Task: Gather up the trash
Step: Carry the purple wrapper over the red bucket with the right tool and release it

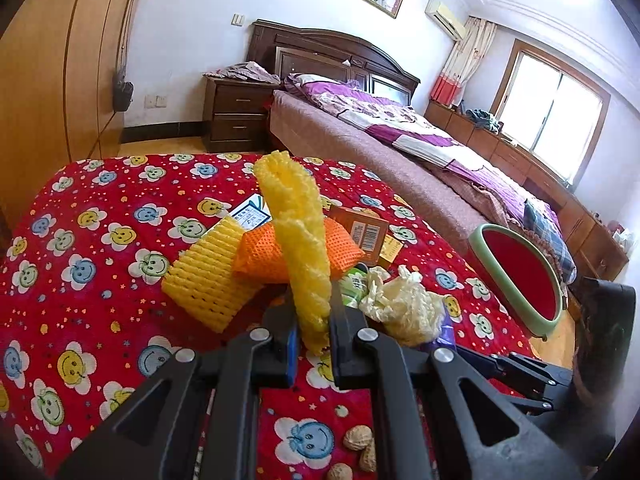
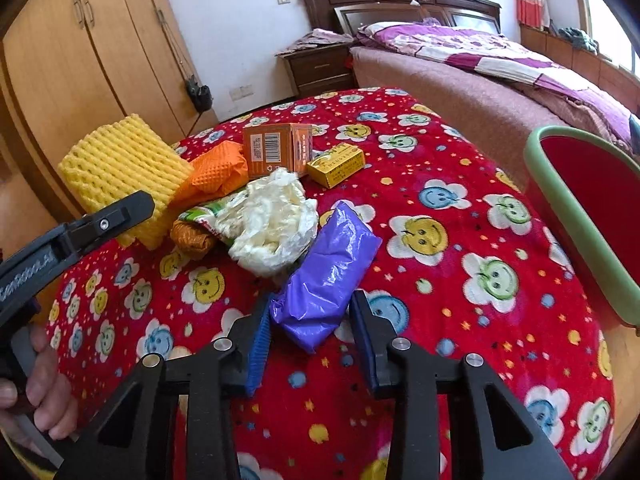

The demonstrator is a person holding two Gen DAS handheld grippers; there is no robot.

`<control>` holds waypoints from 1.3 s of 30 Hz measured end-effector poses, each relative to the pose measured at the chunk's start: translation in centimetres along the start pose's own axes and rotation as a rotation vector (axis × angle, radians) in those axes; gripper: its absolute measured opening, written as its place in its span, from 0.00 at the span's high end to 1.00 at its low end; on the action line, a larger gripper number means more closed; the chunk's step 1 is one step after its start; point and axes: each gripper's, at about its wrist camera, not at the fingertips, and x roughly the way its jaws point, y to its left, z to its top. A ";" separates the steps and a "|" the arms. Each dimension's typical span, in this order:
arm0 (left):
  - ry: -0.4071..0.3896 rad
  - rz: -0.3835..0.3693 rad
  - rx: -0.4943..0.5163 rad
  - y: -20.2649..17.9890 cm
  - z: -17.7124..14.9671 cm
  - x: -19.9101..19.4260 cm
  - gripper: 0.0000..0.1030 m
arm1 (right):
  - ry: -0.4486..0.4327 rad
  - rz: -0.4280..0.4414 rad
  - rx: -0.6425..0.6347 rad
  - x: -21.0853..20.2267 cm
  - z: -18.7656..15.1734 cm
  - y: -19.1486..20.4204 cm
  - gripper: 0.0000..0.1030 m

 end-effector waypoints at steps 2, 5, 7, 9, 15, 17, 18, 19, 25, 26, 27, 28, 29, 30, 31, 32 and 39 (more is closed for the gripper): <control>-0.002 -0.005 -0.002 -0.3 0.1 -0.4 0.89 | -0.012 0.006 -0.001 -0.9 -0.4 -0.1 0.63; -0.007 -0.014 0.007 -1.4 0.3 -1.3 0.89 | -0.040 0.010 0.000 -2.4 -0.6 -0.5 0.63; -0.007 -0.028 0.011 -2.0 0.4 -1.8 0.89 | -0.063 0.012 0.001 -3.5 -0.7 -0.8 0.63; -0.006 -0.041 0.012 -2.8 0.5 -2.2 0.89 | -0.089 0.012 0.006 -4.9 -0.8 -1.2 0.64; -0.001 -0.077 0.028 -5.6 0.6 -3.2 0.89 | -0.150 0.007 0.029 -8.5 -1.2 -2.8 0.64; -0.001 -0.085 0.039 -6.6 0.6 -3.4 0.89 | -0.169 0.005 0.039 -9.4 -1.3 -3.4 0.64; 0.002 -0.093 0.046 -7.3 0.7 -3.5 0.89 | -0.179 0.004 0.045 -9.9 -1.3 -3.8 0.64; 0.003 -0.099 0.050 -7.7 0.7 -3.6 0.89 | -0.188 0.000 0.052 -10.3 -1.3 -4.3 0.64; 0.036 -0.147 0.088 -11.4 1.0 -2.7 0.89 | -0.231 -0.017 0.088 -12.8 -1.4 -6.9 0.64; 0.045 -0.155 0.093 -11.9 1.1 -2.4 0.89 | -0.239 -0.022 0.095 -13.2 -1.4 -7.4 0.64; 0.059 -0.169 0.100 -12.7 1.2 -1.9 0.89 | -0.248 -0.028 0.102 -13.6 -1.3 -8.1 0.64; 0.067 -0.177 0.104 -13.2 1.3 -1.6 0.89 | -0.257 -0.036 0.110 -14.0 -1.3 -8.7 0.64; 0.077 -0.185 0.112 -13.8 1.4 -1.1 0.89 | -0.263 -0.044 0.117 -14.2 -1.2 -9.4 0.64; 0.089 -0.191 0.122 -14.6 1.4 -0.5 0.89 | -0.268 -0.051 0.123 -14.3 -1.2 -9.8 0.64; 0.098 -0.198 0.132 -15.3 1.4 -0.1 0.89 | -0.274 -0.060 0.134 -14.4 -1.3 -10.6 0.64; 0.104 -0.204 0.142 -16.0 1.5 0.4 0.89 | -0.278 -0.066 0.143 -14.6 -1.2 -11.3 0.64; 0.151 -0.245 0.204 -20.7 1.7 4.4 0.89 | -0.294 -0.104 0.215 -15.0 -1.4 -15.7 0.64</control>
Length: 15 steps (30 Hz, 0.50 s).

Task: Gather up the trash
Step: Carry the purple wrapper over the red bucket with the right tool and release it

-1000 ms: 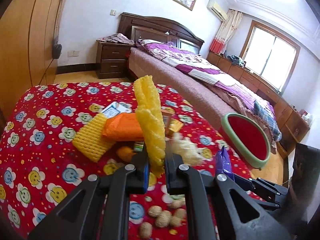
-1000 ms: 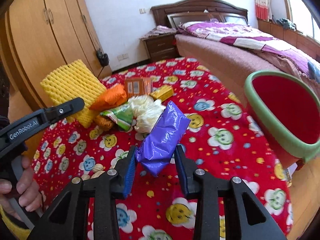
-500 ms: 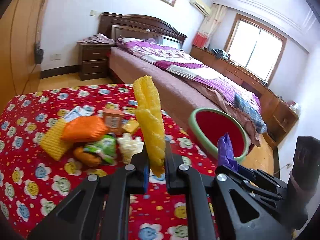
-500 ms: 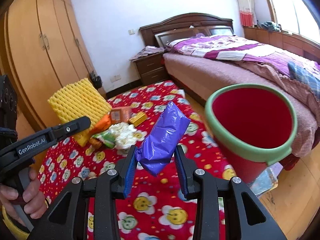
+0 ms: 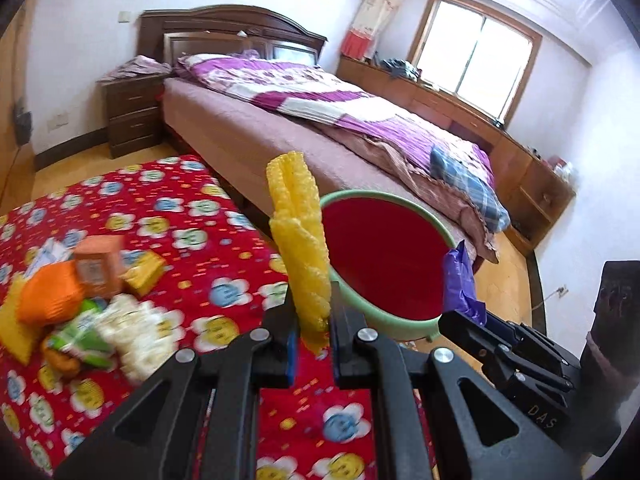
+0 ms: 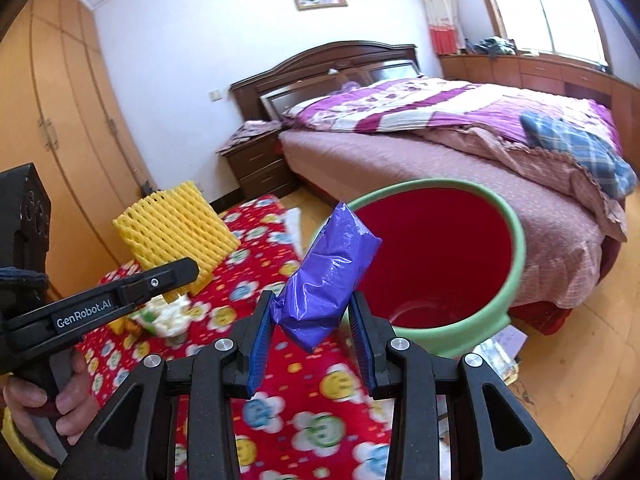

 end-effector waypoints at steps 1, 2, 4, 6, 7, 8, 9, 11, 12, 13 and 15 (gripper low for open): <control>0.006 -0.004 0.005 -0.2 0.1 0.5 0.89 | -0.002 -0.007 0.010 0.2 0.0 -0.6 0.64; 0.016 -0.008 0.017 -0.8 0.3 1.4 0.89 | -0.002 -0.012 0.019 0.2 0.1 -1.0 0.64; 0.033 -0.009 0.036 -1.4 0.5 2.8 0.89 | -0.001 -0.020 0.037 0.4 0.2 -1.9 0.64; 0.053 -0.016 0.049 -2.2 0.6 4.2 0.89 | 0.001 -0.031 0.057 0.8 0.2 -3.0 0.64; 0.060 -0.020 0.053 -2.5 0.6 4.7 0.89 | 0.004 -0.037 0.068 1.0 0.2 -3.5 0.64; 0.071 -0.025 0.061 -2.9 0.7 5.5 0.89 | 0.006 -0.040 0.076 1.2 0.1 -4.1 0.64; 0.079 -0.027 0.068 -3.2 0.7 6.1 0.89 | 0.007 -0.043 0.083 1.3 0.1 -4.5 0.64; 0.091 -0.030 0.078 -3.7 0.8 7.1 0.89 | 0.010 -0.053 0.095 1.7 0.2 -5.2 0.64; 0.098 -0.030 0.084 -3.9 0.8 7.7 0.89 | 0.011 -0.058 0.099 1.9 0.2 -5.5 0.64; 0.101 -0.029 0.089 -4.1 0.9 8.1 0.89 | 0.012 -0.063 0.103 2.1 0.2 -5.6 0.64; 0.110 -0.024 0.101 -4.4 1.0 8.9 0.89 | 0.015 -0.069 0.114 2.6 0.3 -6.4 0.63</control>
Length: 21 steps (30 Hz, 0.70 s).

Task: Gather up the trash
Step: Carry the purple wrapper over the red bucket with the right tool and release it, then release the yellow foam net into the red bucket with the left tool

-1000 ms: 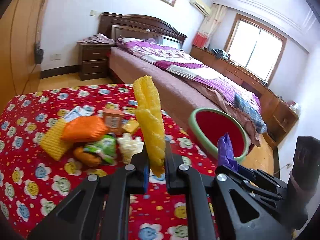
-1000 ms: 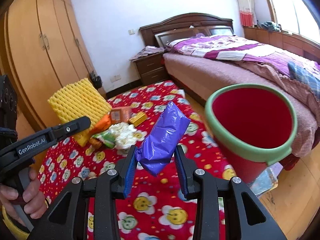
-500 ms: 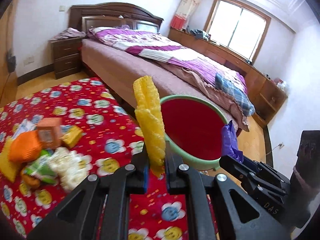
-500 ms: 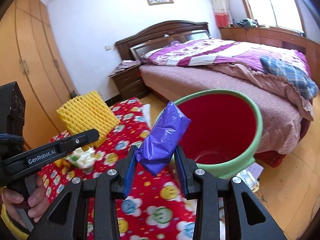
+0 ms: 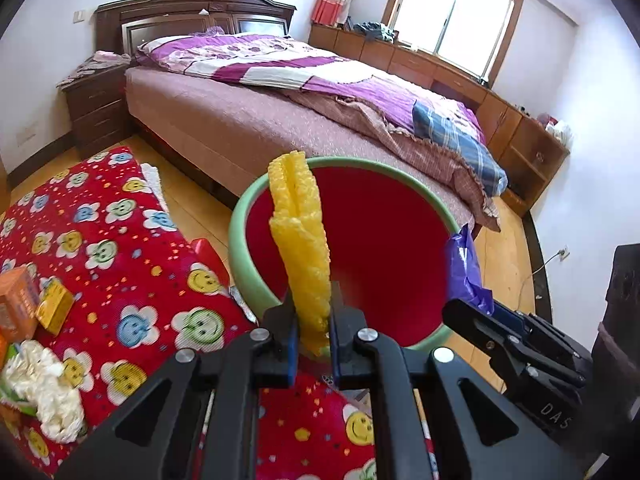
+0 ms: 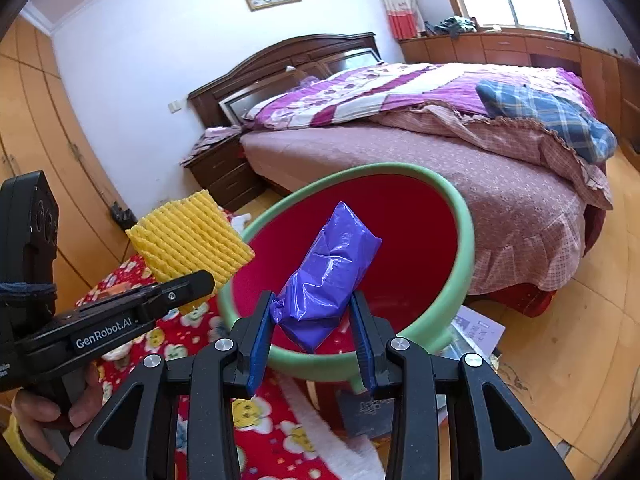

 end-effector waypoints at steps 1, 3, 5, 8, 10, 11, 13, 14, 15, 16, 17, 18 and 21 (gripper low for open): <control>0.002 0.002 0.005 -0.2 0.0 0.3 0.89 | 0.003 -0.004 0.005 0.2 0.0 -0.3 0.63; 0.008 0.007 0.012 -0.4 0.1 1.0 0.89 | 0.008 -0.005 0.012 0.6 0.2 -0.7 0.63; 0.012 0.007 0.015 -0.4 0.1 1.3 0.89 | 0.013 -0.006 0.017 1.0 0.2 -1.0 0.63; 0.017 0.024 0.018 -0.3 0.1 1.8 0.89 | 0.019 -0.010 0.021 1.6 0.2 -1.3 0.63; 0.029 0.035 0.018 -0.3 0.1 2.2 0.88 | 0.026 -0.009 0.026 1.9 0.1 -1.4 0.61; 0.037 0.039 0.013 -0.2 0.1 2.3 0.84 | 0.027 -0.010 0.029 2.0 0.0 -1.5 0.61; 0.041 0.045 0.001 0.1 0.1 2.4 0.74 | 0.029 -0.010 0.034 2.0 0.0 -1.5 0.61; 0.041 0.049 -0.003 0.2 0.0 2.4 0.69 | 0.027 -0.009 0.038 2.1 0.0 -1.6 0.61; 0.040 0.055 -0.010 0.3 0.0 2.4 0.69 | 0.027 -0.007 0.041 2.1 0.0 -1.7 0.60; 0.041 0.059 -0.015 0.4 0.0 2.3 0.68 | 0.027 -0.005 0.043 2.0 0.0 -1.6 0.60; 0.042 0.060 -0.017 0.5 0.0 2.3 0.68 | 0.025 -0.006 0.043 2.0 0.0 -1.6 0.60; 0.042 0.060 -0.022 0.6 -0.1 2.1 0.68 | 0.023 -0.008 0.042 2.0 0.0 -1.6 0.60; 0.038 0.055 -0.032 0.9 -0.2 1.6 0.67 | 0.019 -0.009 0.044 1.8 0.2 -1.6 0.58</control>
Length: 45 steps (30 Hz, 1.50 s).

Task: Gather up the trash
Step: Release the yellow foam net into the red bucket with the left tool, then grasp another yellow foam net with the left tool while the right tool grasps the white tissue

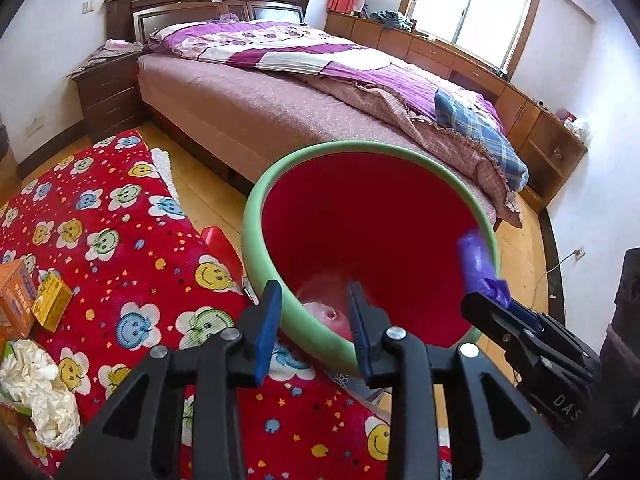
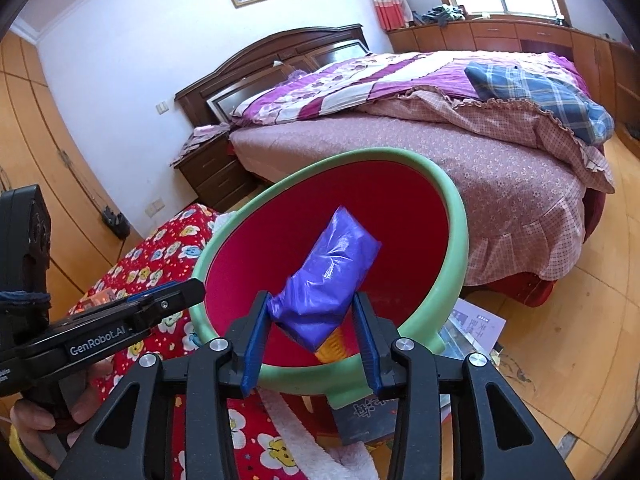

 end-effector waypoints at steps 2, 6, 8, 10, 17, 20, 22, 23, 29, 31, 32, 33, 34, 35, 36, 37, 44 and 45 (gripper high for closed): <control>-0.004 -0.002 -0.005 0.2 -0.2 -0.5 0.66 | -0.002 -0.003 0.001 -0.1 0.1 0.1 0.48; -0.015 0.003 -0.014 0.6 -0.6 -1.8 0.65 | -0.004 -0.001 0.003 -0.5 0.0 0.5 0.44; -0.021 0.006 -0.022 0.8 -0.7 -2.4 0.65 | -0.008 0.002 -0.001 -0.9 -0.1 0.9 0.44; -0.030 0.007 -0.032 1.0 -0.8 -3.2 0.65 | -0.016 0.004 -0.006 -1.5 -0.2 1.3 0.44; -0.061 0.031 -0.057 2.1 -1.7 -6.1 0.65 | -0.039 0.018 -0.031 -3.2 -0.3 3.0 0.44; -0.075 0.041 -0.069 2.8 -2.1 -7.3 0.65 | -0.042 0.025 -0.044 -3.8 -0.5 3.9 0.44; -0.085 0.051 -0.077 3.2 -2.5 -8.2 0.65 | -0.041 0.033 -0.057 -4.1 -0.7 4.6 0.44; -0.087 0.055 -0.080 3.5 -2.6 -8.5 0.65 | -0.041 0.035 -0.060 -4.2 -0.7 4.9 0.44; -0.113 0.092 -0.119 5.7 -3.7 -10.9 0.65 | -0.032 0.061 -0.091 -4.6 -1.3 7.1 0.44; -0.116 0.107 -0.127 6.4 -3.9 -11.4 0.65 | -0.028 0.068 -0.102 -4.7 -1.5 7.8 0.44; -0.120 0.117 -0.133 7.0 -4.0 -11.8 0.65 | -0.024 0.073 -0.108 -4.6 -1.7 8.2 0.44; -0.122 0.126 -0.137 7.4 -4.1 -12.1 0.65 | -0.021 0.076 -0.112 -4.5 -1.7 8.5 0.44; -0.126 0.134 -0.141 7.9 -4.2 -12.4 0.65 | -0.017 0.079 -0.115 -4.5 -1.8 8.8 0.44; -0.128 0.141 -0.143 8.4 -4.3 -12.6 0.65 | -0.011 0.083 -0.119 -4.4 -2.0 9.1 0.44; -0.130 0.155 -0.147 9.0 -4.4 -13.0 0.65 | -0.006 0.087 -0.123 -4.2 -2.1 9.5 0.44; -0.133 0.168 -0.151 9.5 -4.5 -13.2 0.65 | -0.001 0.089 -0.127 -4.1 -2.2 9.8 0.44; -0.135 0.267 -0.212 15.2 -5.2 -14.7 0.65 | 0.033 0.102 -0.153 -3.1 -3.1 11.6 0.44; -0.133 0.278 -0.224 16.1 -5.3 -14.8 0.65 | 0.039 0.104 -0.158 -2.9 -3.2 11.9 0.44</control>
